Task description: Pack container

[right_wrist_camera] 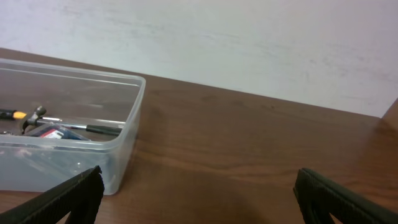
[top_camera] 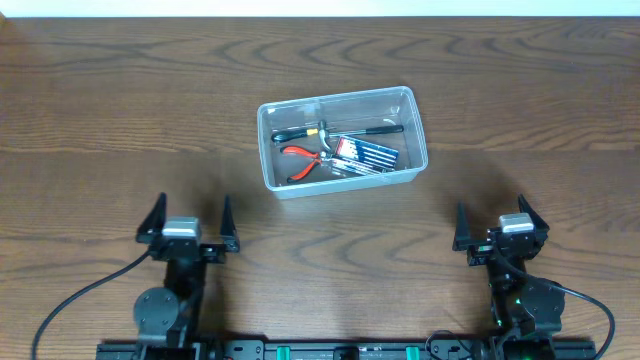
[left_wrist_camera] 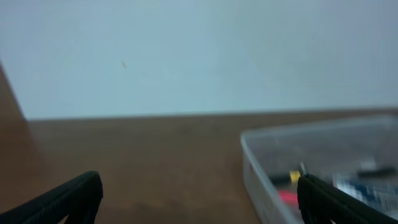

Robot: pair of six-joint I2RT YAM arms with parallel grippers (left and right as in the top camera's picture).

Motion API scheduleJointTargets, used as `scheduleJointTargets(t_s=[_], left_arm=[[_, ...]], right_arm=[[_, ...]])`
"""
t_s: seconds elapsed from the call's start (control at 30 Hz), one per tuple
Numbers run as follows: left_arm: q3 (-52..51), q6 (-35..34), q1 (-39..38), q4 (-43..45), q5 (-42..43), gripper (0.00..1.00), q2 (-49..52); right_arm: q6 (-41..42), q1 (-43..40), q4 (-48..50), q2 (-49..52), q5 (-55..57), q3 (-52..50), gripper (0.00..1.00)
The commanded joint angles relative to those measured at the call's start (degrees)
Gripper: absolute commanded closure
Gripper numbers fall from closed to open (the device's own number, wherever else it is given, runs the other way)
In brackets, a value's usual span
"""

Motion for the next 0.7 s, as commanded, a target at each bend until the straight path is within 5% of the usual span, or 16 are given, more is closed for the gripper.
scheduleJointTargets(t_s=[0.0,0.67], left_arm=[[-2.1,1.2,-0.4,0.5,4.5,0.02,-0.5],[-4.5,-0.3,-0.4,-3.5,7.6,0.02,-0.5]], right_arm=[[1.2,0.1,-0.3,-0.5,0.4,-0.1,0.01],[1.2,0.1,-0.3,-0.5,0.4,-0.1,0.01]])
